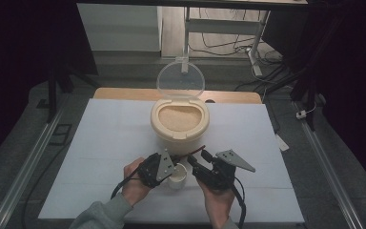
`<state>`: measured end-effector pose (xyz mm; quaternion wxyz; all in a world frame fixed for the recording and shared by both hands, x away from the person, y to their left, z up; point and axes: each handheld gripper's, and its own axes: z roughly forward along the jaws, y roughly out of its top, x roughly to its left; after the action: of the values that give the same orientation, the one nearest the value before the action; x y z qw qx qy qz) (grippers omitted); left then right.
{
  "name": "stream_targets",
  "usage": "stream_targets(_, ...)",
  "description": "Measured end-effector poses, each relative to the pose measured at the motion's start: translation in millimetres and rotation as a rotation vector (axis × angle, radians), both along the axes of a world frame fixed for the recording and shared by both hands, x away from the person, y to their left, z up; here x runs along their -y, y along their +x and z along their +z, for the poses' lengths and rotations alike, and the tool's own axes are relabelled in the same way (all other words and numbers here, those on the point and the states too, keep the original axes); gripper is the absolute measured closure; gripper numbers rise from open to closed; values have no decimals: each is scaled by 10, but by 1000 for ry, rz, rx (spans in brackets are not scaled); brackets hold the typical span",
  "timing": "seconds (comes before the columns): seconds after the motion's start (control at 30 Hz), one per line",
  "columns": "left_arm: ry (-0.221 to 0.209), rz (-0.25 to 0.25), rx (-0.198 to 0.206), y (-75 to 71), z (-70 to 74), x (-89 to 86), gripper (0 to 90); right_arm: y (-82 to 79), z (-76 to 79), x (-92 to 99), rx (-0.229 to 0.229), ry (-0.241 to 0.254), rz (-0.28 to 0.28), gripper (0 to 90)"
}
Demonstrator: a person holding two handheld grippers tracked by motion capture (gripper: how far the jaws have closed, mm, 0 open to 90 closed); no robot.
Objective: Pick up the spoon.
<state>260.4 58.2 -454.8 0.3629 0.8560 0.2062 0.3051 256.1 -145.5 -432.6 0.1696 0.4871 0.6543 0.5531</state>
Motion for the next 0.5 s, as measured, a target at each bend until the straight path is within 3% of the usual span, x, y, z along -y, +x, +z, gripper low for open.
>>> stream_targets(0.1, 6, 6, 13, -12, -11, 21, 837, 19, -14, -20, -3, 1, -38, 514)
stream_targets(0.23, 35, 25, 59, -54, -26, 75, 836, 39, -28, -36, -6, 22, -56, 560)
stream_targets(0.27, 41, 29, 73, -67, -27, 86, 836, 55, -31, -34, -10, 47, -71, 582)
stream_targets(0.5, 119, 60, 212, -181, -57, 179, 824, 103, -29, -8, -15, 101, -81, 621)
